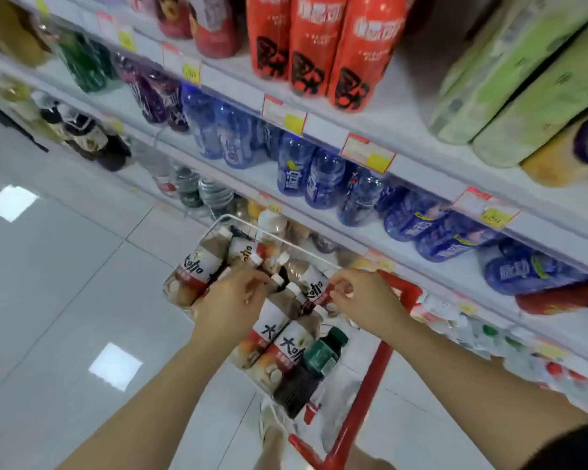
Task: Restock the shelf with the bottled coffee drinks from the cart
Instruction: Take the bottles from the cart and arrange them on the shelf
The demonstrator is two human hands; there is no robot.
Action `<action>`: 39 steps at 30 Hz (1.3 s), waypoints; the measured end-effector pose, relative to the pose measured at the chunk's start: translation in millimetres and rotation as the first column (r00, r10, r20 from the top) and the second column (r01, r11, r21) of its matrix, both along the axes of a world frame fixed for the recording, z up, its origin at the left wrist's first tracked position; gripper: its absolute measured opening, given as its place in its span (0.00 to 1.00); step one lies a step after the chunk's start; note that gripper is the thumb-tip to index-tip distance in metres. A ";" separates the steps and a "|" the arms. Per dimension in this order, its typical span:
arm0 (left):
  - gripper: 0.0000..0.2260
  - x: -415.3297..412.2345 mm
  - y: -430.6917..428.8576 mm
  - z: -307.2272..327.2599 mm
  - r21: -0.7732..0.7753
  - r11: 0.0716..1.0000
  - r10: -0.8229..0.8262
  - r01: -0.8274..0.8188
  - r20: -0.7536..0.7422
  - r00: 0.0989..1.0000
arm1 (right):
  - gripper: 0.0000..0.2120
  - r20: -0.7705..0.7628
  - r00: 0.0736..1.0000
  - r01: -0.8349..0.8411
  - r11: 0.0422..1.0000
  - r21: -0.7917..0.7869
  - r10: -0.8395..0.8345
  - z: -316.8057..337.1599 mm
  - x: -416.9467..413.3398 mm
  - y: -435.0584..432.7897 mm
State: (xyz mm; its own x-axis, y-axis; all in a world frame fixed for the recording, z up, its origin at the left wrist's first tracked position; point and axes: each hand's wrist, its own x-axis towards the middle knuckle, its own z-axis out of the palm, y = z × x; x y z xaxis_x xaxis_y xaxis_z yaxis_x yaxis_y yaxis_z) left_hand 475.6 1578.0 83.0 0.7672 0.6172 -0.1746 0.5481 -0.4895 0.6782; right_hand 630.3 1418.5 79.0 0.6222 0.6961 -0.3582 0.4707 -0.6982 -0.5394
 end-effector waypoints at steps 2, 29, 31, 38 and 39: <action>0.11 -16.7 3.6 -40.7 -0.038 0.999 0.009 -0.012 -0.088 0.996 | 0.16 -0.087 0.996 -0.030 0.995 -0.095 0.021 -39.8 -7.7 5.3; 0.42 -73.7 -12.8 -154.3 -0.437 0.863 0.203 -0.252 -0.157 0.967 | 0.22 -0.404 0.864 0.318 0.948 -0.022 -0.300 -129.0 -40.0 40.8; 0.40 -77.7 -12.1 -151.8 -0.454 0.849 0.241 -0.271 -0.125 0.963 | 0.19 -0.427 0.854 0.341 0.940 0.028 -0.297 -126.1 -47.0 43.7; 0.40 -79.8 -11.2 -151.7 -0.465 0.833 0.279 -0.299 -0.113 0.954 | 0.51 -0.603 0.763 0.325 0.945 0.045 -0.233 -127.4 -79.0 38.5; 0.40 -79.6 -11.6 -151.6 -0.468 0.831 0.283 -0.300 -0.109 0.953 | 0.54 -0.588 0.773 0.317 0.948 0.030 -0.240 -129.1 -82.3 37.0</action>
State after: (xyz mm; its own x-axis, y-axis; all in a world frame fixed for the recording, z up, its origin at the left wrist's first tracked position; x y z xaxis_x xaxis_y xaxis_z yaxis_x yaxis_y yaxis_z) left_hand 396.0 1566.3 -68.5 0.5532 0.6464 -0.5255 0.6409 0.0728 0.7642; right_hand 548.0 1455.5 -50.1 0.5047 0.5859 -0.6341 -0.1540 -0.6616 -0.7339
